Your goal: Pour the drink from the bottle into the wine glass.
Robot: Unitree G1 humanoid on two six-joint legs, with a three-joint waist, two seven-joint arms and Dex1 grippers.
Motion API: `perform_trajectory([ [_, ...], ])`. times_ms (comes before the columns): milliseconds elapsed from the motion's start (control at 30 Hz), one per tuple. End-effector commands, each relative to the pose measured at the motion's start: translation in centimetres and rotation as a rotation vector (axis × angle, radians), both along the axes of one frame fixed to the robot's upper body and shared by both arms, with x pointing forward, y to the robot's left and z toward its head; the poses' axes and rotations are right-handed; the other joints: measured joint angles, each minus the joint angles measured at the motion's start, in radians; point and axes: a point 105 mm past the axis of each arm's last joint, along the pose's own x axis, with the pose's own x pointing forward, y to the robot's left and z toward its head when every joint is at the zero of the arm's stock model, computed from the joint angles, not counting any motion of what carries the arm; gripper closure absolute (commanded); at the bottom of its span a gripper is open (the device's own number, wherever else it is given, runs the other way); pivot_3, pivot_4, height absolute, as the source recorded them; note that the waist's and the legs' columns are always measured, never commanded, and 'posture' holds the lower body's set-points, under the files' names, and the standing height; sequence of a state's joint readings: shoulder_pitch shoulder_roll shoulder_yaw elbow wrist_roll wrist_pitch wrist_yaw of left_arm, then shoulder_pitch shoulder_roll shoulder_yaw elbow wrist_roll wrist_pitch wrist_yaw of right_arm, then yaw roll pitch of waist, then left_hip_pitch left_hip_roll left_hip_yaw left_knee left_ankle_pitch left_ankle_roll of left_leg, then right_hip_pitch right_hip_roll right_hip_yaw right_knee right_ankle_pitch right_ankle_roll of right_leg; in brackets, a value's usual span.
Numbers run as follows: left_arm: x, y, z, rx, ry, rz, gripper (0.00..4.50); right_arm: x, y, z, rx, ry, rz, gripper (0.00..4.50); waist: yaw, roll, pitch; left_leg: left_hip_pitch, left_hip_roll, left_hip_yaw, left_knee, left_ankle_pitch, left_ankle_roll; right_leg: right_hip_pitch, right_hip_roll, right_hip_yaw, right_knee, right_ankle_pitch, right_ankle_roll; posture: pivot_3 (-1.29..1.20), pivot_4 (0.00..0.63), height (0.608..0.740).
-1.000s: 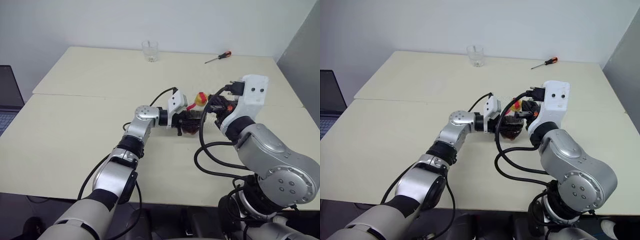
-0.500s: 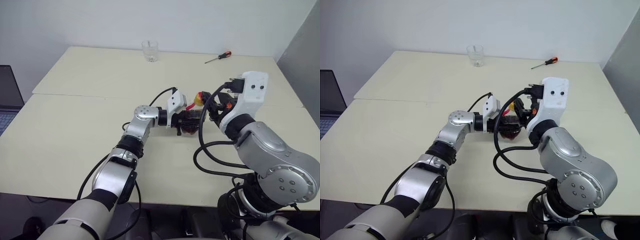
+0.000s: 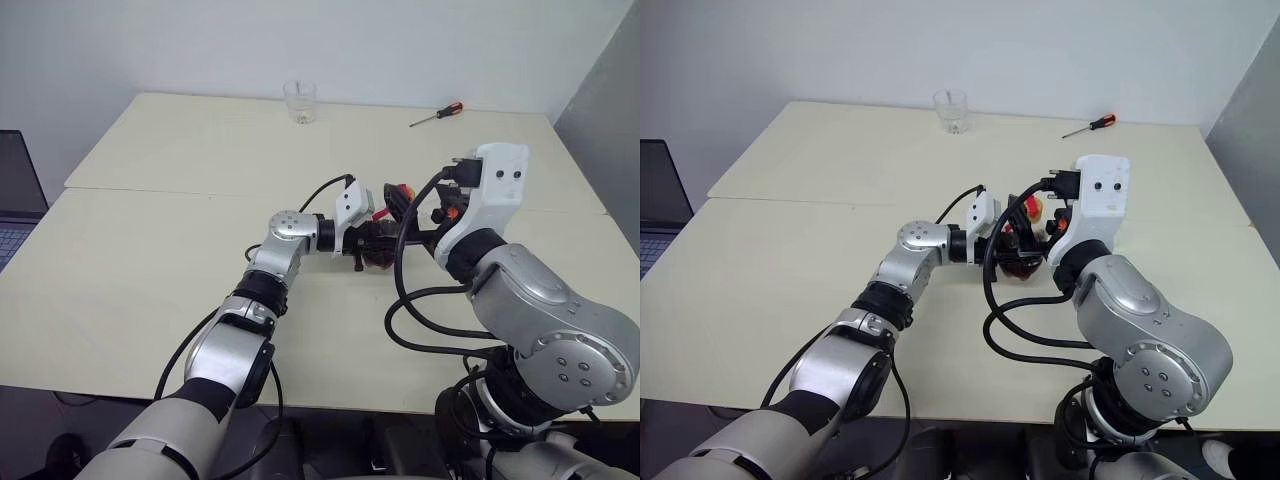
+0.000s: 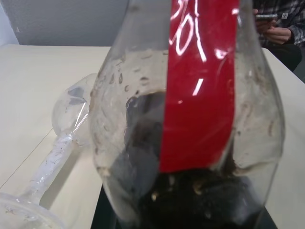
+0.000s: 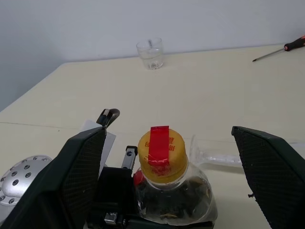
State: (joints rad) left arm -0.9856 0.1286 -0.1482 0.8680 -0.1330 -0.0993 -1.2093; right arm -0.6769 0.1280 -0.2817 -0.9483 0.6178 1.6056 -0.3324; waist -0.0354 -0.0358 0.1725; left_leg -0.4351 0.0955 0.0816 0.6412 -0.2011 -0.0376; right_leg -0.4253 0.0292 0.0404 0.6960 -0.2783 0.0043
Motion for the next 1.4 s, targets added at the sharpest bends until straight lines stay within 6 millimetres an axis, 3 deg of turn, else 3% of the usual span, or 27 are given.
perform_trajectory([
  [33,-0.3,-0.5,2.0,-0.049,-0.068,-0.021,3.65,-0.4,0.4,0.2,-0.014,-0.016,0.026,0.0,0.0,0.0,0.0,0.0,0.0,0.0,0.0,0.0,0.0,0.0,0.0,0.0,0.0,0.0,0.0,0.0,0.15,0.74],
  [667,-0.3,-0.2,1.9,-0.05,-0.063,-0.008,3.65,0.4,0.5,-0.4,-0.008,0.031,0.028,0.0,0.0,0.0,0.0,0.0,0.0,0.0,-0.001,0.0,0.0,0.0,0.0,0.0,-0.001,0.0,0.0,0.0,0.15,0.74],
  [1000,-0.3,-0.1,1.9,-0.05,-0.062,-0.005,3.65,0.4,0.5,-0.2,-0.002,0.028,0.031,3.29,0.0,0.0,0.0,0.0,0.0,0.0,-0.001,0.0,0.0,0.0,0.0,0.0,-0.001,0.0,0.0,0.0,0.15,0.74],
  [1267,-0.3,-0.1,1.9,-0.052,-0.061,-0.004,3.65,0.5,0.6,-0.2,-0.023,0.022,0.057,3.31,0.0,0.0,0.0,0.0,0.0,0.0,-0.002,0.0,0.0,0.0,0.0,0.0,-0.003,0.0,0.0,0.0,0.15,0.74],
  [1400,-0.4,-0.3,1.9,-0.056,-0.059,-0.01,3.65,-0.2,0.7,1.0,-0.173,-0.088,0.271,3.31,0.0,0.0,0.0,0.0,0.0,0.001,-0.003,0.0,0.0,0.0,0.0,0.0,-0.004,0.0,0.0,0.0,0.15,0.74],
])
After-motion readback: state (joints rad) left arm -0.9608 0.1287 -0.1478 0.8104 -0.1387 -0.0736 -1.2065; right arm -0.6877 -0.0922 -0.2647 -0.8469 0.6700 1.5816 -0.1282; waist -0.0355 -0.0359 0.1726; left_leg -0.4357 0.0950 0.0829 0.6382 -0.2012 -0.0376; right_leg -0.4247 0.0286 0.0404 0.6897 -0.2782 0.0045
